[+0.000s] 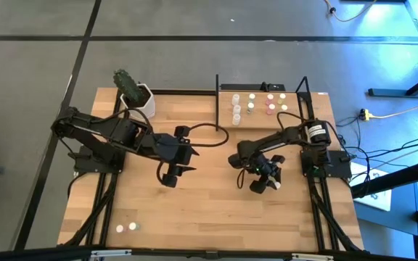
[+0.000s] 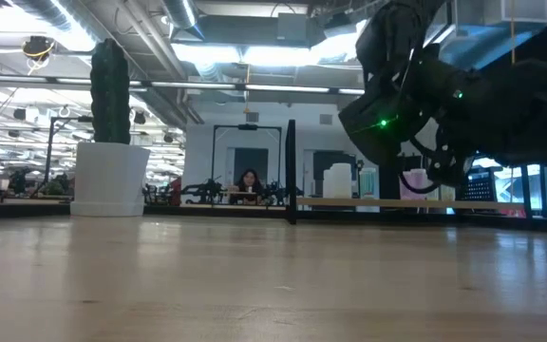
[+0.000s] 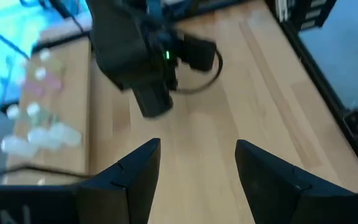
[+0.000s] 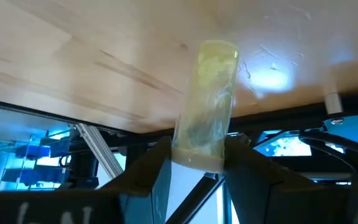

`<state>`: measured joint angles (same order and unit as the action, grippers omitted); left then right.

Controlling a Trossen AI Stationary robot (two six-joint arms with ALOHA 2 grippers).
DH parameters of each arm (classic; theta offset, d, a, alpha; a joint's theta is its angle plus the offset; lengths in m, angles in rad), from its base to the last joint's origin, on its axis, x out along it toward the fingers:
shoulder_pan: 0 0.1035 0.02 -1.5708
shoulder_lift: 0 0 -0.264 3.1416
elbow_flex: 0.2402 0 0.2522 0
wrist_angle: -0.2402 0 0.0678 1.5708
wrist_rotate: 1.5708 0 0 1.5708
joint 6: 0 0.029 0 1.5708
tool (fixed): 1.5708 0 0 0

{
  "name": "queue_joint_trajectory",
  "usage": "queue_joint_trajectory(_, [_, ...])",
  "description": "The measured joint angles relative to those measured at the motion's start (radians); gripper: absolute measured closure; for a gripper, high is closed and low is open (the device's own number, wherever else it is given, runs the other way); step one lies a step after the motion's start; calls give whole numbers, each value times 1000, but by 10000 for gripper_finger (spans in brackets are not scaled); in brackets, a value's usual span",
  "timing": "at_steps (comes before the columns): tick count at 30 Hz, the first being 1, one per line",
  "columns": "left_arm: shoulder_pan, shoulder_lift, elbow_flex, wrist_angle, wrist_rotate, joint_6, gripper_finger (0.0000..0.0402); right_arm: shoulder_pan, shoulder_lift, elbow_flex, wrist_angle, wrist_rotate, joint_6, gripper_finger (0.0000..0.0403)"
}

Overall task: Pick and place medicine bottles onto shelf by color
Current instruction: Put the yellow pill bottle on the shelf aligned with the other yellow pill bottles

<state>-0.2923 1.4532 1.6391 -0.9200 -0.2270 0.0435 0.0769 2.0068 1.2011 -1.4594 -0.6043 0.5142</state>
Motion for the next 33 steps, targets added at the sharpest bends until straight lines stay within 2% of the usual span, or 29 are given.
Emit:
queue_joint_trajectory(6, [-5, 0, 0, 112, 8, 94, 200, 0, 0, 0, 0, -3, 5, 271])
queue_joint_trajectory(9, [6, 11, 1, 117, 6, 64, 200, 0, 0, 0, 1, -7, 4, 271])
queue_joint_trajectory(14, [40, 70, 0, 137, -56, 45, 200, 0, 0, 0, 17, -10, 3, 271])
queue_joint_trajectory(20, [68, 120, 0, 163, 4, 37, 200, 1, 0, 0, 19, -18, 2, 271])
queue_joint_trajectory(33, [68, 124, 0, 166, 9, 38, 200, 1, 0, 1, 19, -27, 5, 271])
